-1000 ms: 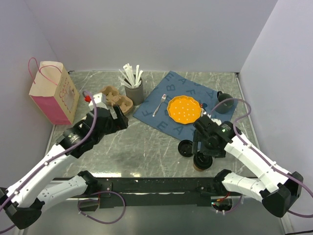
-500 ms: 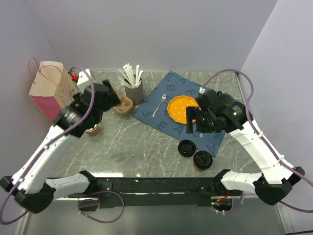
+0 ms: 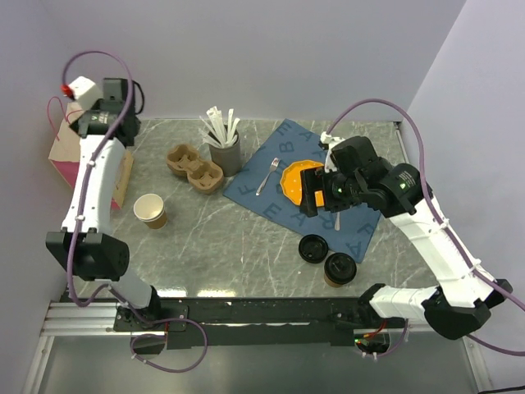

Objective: Pack the takeout coffee

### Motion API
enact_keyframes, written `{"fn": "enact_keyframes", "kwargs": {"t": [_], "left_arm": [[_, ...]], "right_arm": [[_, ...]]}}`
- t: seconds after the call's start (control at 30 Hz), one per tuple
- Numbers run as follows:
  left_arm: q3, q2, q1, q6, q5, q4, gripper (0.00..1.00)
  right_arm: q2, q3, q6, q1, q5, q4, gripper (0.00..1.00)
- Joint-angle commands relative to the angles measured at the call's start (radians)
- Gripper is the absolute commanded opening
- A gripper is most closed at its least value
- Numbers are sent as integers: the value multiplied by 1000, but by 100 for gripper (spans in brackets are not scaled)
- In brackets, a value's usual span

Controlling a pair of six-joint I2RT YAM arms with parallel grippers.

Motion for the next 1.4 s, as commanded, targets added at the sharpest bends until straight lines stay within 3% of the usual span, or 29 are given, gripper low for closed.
{"fn": "enact_keyframes", "kwargs": {"t": [0.0, 0.27, 0.47, 0.7, 0.97, 1.07, 1.1, 1.2, 1.37], "left_arm": [[92, 0, 127, -106, -2, -86, 86], [-24, -52, 227, -295, 24, -73, 78], [-76, -37, 323, -295, 47, -21, 77], [-92, 17, 350, -281, 17, 11, 75], [-90, 88, 377, -277, 38, 39, 63], [-66, 98, 379, -245, 72, 54, 45], [-56, 100, 377, -234, 79, 57, 32], [-38, 82, 377, -187, 122, 97, 8], [49, 63, 377, -134, 200, 131, 1]], "right_arm": [[14, 48, -61, -3, -81, 48, 97], [130, 166, -89, -5, -115, -3, 97], [212, 242, -81, -2, -140, -39, 96], [317, 367, -73, -2, -130, -93, 96], [410, 474, -78, 6, -143, -139, 96], [420, 480, -82, 6, -136, -144, 97], [421, 485, -84, 6, -133, -145, 96], [429, 493, -89, 6, -133, -141, 97], [438, 500, -99, 6, -135, -144, 97]]}}
